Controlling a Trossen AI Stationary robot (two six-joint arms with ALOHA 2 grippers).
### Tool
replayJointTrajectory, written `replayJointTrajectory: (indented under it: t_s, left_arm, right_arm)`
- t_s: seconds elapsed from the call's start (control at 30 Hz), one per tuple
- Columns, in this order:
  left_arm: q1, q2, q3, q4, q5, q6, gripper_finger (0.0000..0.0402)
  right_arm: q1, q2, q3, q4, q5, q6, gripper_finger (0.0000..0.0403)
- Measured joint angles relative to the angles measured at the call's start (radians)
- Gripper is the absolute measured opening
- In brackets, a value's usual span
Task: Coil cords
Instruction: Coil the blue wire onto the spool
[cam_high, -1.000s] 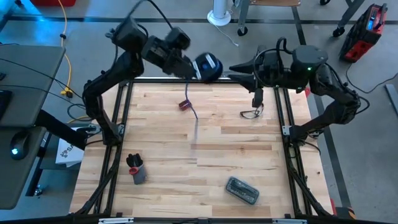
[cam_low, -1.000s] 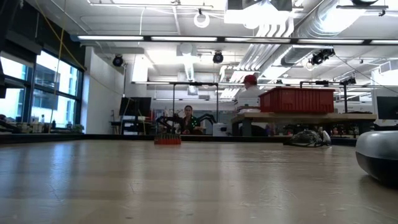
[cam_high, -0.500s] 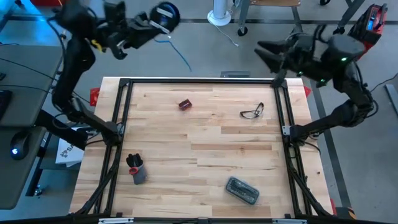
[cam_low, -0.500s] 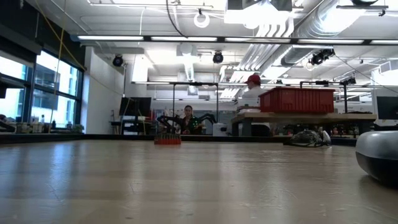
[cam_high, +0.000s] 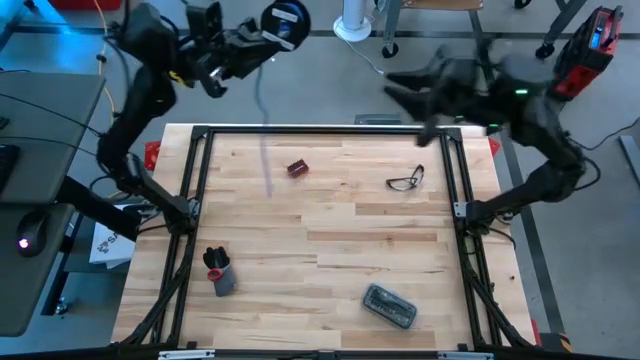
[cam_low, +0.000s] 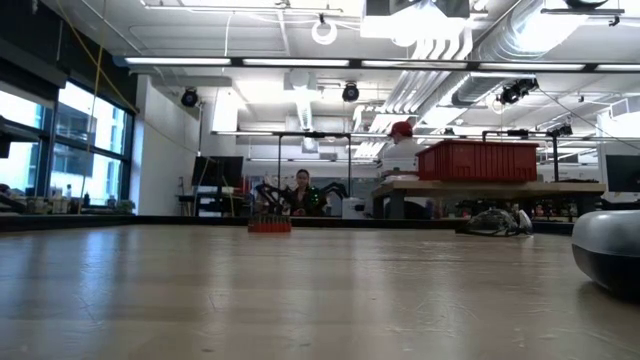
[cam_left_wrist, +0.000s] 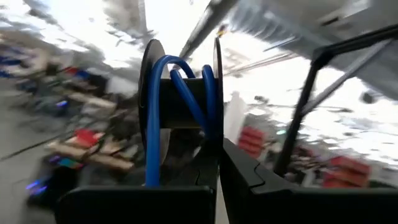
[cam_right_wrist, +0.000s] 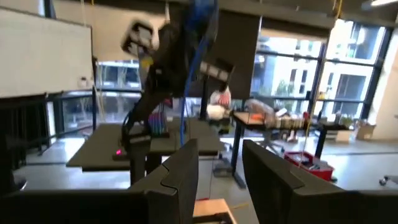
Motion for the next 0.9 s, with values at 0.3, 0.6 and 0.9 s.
replayJointTrajectory:
  t_s: [0.3, 0.6, 0.9]
  left_arm:
    - [-0.089, 0.116, 0.000, 0.443, 0.063, -0.153, 0.0000]
    - [-0.140, 0.150, 0.000, 0.514, 0.054, -0.185, 0.0000]
    - [-0.161, 0.147, 0.000, 0.524, 0.040, -0.184, 0.0000]
  right_arm:
    - [0.001, 0.198, 0.000, 0.224, -0.055, -0.002, 0.0117]
    - [0.019, 0.285, 0.000, 0.325, -0.140, 0.008, 0.0117]
    - [0.048, 0.314, 0.000, 0.328, -0.162, 0.021, 0.0117]
